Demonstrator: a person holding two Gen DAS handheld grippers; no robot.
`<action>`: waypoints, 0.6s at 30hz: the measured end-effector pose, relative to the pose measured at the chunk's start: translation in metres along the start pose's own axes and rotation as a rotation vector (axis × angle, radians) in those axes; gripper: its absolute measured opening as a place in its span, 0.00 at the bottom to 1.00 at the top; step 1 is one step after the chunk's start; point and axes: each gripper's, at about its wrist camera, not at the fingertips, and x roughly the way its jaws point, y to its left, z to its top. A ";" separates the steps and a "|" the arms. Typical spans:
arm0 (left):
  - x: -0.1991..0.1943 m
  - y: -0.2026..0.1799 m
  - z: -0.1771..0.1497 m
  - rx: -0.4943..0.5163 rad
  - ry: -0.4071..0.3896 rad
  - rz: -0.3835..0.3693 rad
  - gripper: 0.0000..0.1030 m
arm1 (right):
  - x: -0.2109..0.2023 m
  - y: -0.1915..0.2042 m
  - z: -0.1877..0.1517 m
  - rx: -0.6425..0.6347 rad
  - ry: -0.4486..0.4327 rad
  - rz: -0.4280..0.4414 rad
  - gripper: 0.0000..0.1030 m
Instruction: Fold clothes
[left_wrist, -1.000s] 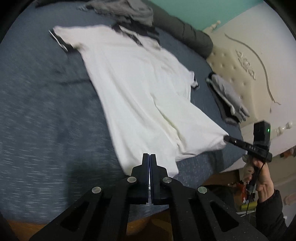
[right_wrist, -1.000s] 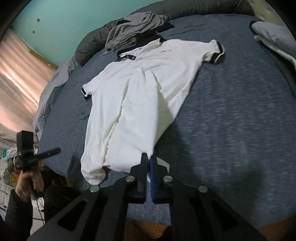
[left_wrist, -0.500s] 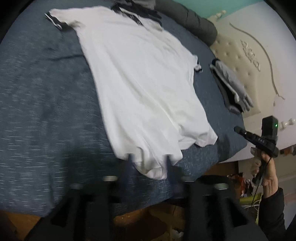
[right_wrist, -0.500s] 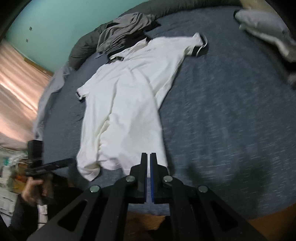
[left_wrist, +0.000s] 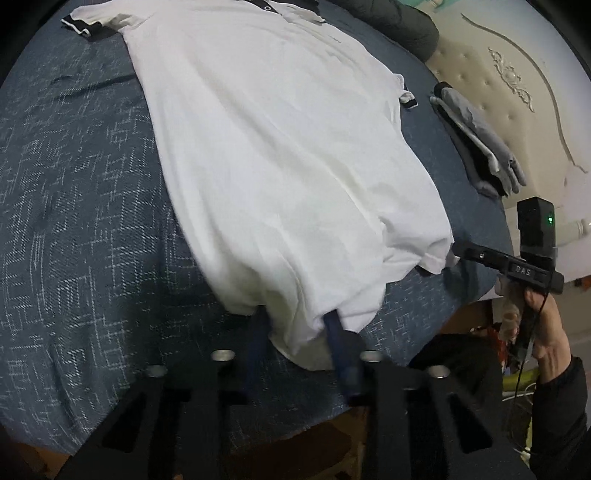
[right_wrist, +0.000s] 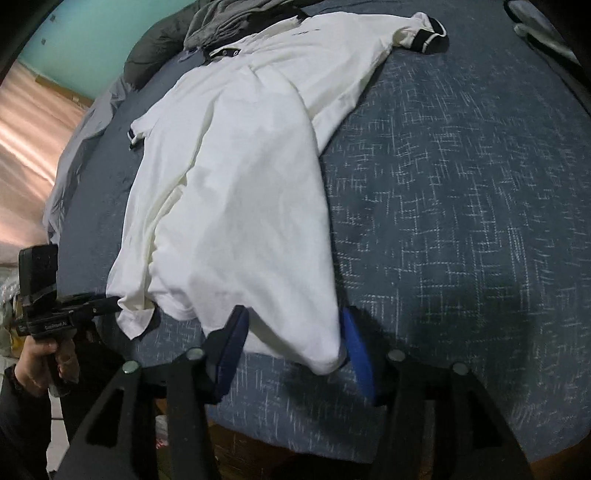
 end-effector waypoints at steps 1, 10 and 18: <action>-0.001 0.001 0.000 0.000 -0.001 -0.002 0.15 | 0.000 -0.002 0.000 0.009 -0.008 0.016 0.25; -0.050 0.005 0.007 0.041 -0.061 -0.010 0.06 | -0.048 0.002 0.000 -0.026 -0.110 0.036 0.02; -0.135 0.025 0.019 0.043 -0.168 -0.005 0.06 | -0.119 0.012 0.004 -0.066 -0.209 0.048 0.01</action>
